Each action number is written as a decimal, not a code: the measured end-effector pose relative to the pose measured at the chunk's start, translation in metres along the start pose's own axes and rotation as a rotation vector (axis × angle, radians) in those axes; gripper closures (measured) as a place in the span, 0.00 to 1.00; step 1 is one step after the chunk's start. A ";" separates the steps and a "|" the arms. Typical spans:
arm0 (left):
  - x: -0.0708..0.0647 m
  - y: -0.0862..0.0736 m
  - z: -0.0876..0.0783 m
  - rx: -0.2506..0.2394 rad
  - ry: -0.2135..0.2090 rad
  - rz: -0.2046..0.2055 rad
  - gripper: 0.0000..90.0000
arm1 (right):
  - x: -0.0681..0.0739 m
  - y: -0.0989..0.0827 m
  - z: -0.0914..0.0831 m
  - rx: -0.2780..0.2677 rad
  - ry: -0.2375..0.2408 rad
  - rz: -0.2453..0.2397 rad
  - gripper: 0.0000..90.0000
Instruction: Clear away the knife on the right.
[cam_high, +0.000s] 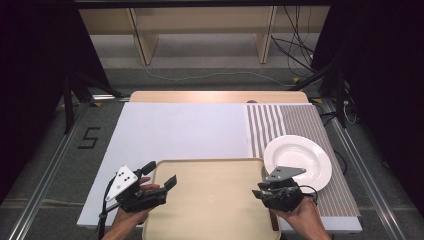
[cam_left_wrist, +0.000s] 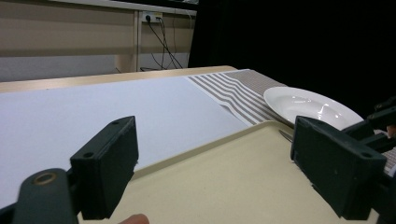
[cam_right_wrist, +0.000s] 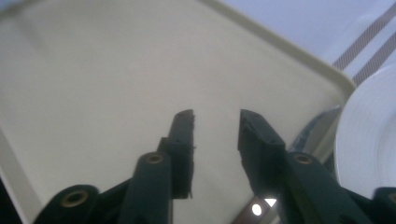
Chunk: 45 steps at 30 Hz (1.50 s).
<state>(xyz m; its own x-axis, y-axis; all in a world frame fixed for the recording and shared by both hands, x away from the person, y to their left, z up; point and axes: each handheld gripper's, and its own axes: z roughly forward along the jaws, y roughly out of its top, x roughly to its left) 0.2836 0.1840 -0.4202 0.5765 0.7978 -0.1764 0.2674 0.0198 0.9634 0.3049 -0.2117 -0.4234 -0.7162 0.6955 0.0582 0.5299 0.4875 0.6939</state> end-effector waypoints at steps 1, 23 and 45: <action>0.000 0.000 0.000 0.000 0.000 0.000 0.16 | -0.001 0.001 -0.002 -0.027 0.005 0.012 0.63; -0.001 -0.001 0.001 0.015 -0.009 -0.002 0.17 | -0.004 0.003 -0.033 -0.368 0.083 0.072 0.32; -0.002 -0.001 0.001 0.028 -0.027 -0.001 0.17 | -0.021 -0.007 -0.053 -0.445 0.042 0.103 0.25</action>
<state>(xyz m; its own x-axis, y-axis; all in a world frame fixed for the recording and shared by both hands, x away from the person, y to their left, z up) 0.2830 0.1815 -0.4211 0.5969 0.7812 -0.1831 0.2892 0.0034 0.9573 0.2922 -0.2570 -0.3915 -0.6926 0.7021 0.1656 0.3594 0.1368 0.9231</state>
